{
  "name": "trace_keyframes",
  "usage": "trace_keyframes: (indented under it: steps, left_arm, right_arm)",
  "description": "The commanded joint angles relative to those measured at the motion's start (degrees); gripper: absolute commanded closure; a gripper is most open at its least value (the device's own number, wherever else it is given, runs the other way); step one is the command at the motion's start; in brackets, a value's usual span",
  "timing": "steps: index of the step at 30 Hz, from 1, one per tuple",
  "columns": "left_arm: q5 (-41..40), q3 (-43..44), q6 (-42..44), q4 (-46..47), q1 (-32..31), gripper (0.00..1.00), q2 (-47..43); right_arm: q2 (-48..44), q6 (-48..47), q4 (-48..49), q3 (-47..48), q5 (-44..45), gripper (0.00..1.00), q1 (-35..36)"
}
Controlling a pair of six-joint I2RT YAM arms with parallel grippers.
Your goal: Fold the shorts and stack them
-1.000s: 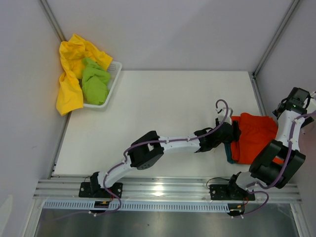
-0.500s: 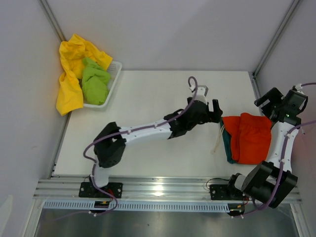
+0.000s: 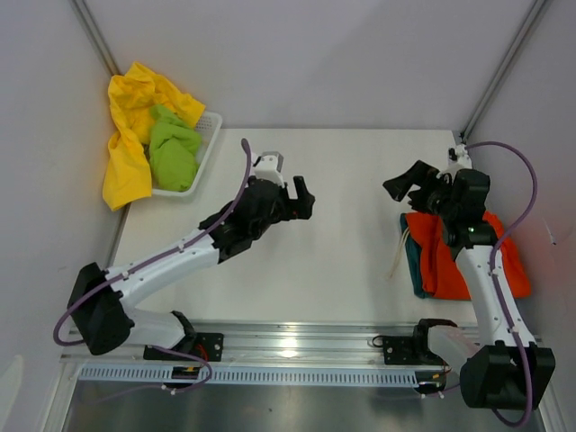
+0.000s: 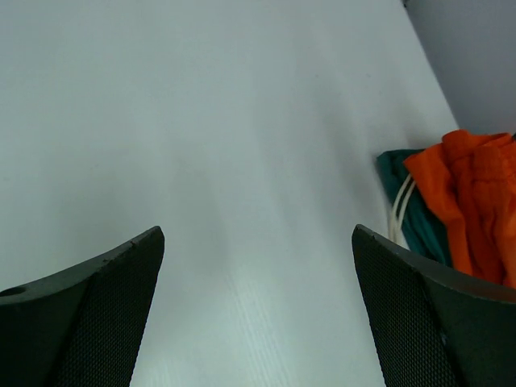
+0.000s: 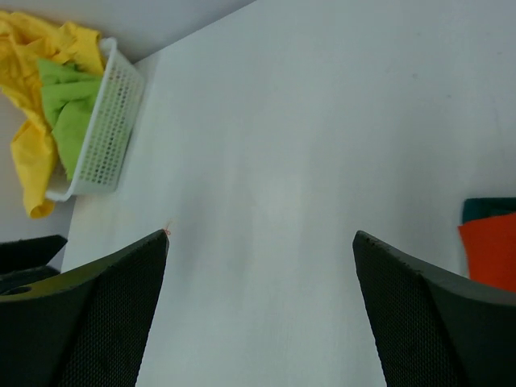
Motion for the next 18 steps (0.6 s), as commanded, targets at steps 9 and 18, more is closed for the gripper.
trace_keyframes:
  steps: [9, 18]
  left_arm:
    - [-2.4, 12.0, -2.0, -26.2, 26.1, 0.01, -4.0]
    - [-0.6, 29.8, -5.8, -33.6, 43.5, 0.01, 9.5]
  right_arm:
    - [-3.8, -4.7, 8.0, -7.0, 5.6, 0.03, 15.0]
    - [-4.1, -4.6, 21.4, -20.2, 11.2, 0.04, 25.0]
